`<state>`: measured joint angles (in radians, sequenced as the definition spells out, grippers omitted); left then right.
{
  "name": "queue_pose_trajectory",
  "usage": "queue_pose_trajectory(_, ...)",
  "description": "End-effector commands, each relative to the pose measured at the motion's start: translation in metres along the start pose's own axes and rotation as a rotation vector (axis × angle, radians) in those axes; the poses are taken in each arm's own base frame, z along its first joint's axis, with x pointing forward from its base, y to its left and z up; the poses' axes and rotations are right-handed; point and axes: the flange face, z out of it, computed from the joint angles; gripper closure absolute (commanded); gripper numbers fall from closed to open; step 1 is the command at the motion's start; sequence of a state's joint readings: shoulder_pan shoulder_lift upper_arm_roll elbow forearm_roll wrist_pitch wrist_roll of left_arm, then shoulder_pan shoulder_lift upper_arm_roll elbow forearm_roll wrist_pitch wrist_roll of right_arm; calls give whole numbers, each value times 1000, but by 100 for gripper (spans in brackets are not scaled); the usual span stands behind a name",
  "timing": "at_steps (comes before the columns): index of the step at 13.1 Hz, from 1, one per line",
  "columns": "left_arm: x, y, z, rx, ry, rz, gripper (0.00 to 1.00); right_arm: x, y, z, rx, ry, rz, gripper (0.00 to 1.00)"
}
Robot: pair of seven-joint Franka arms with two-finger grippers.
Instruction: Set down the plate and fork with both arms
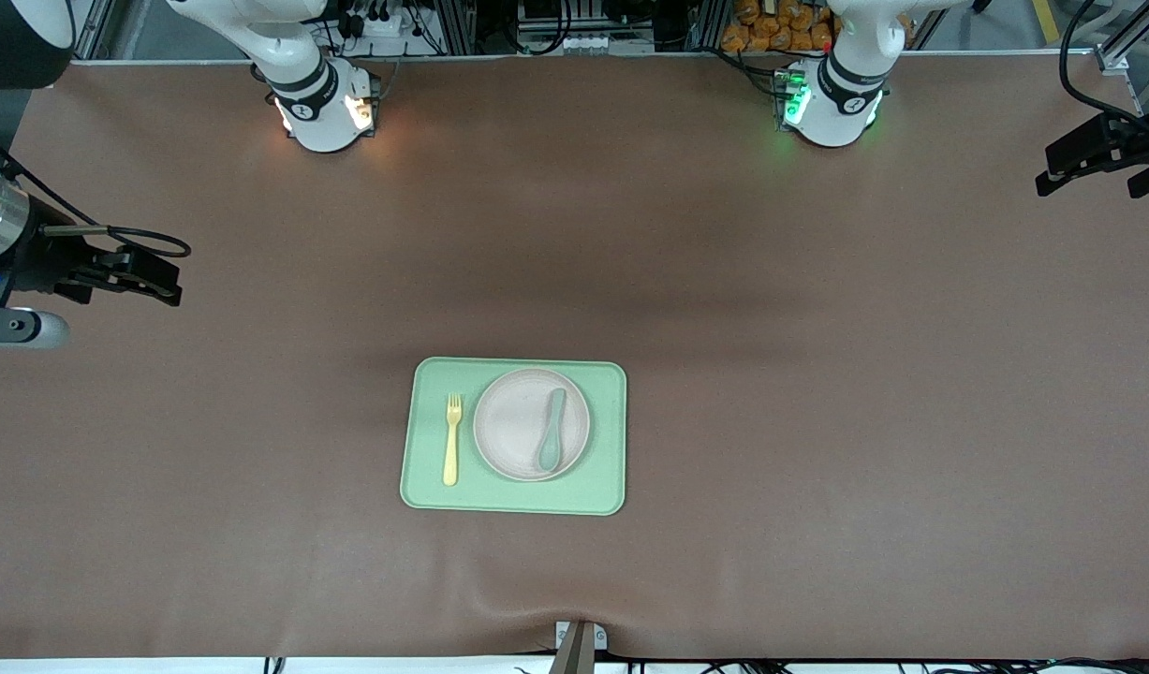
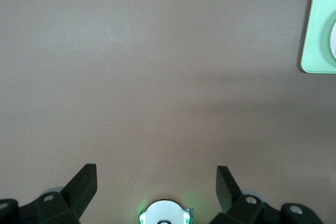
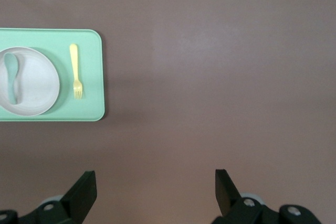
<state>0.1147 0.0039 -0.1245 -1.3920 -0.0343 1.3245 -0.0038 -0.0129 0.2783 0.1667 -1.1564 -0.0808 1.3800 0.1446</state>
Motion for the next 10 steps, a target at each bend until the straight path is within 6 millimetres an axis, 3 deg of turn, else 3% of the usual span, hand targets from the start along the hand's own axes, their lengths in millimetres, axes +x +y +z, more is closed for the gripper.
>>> queue_pose_trajectory(1,7,-15,6,-40,1,-35,0,-52,32,16,23,42,-22,0)
queue_pose_trajectory(6,7,-18,5,-48,6,-42,0,-56,42,17,22,35,-12,0)
queue_pose_trajectory(10,5,-7,2,-53,10,-20,0,-54,38,16,23,52,-21,0)
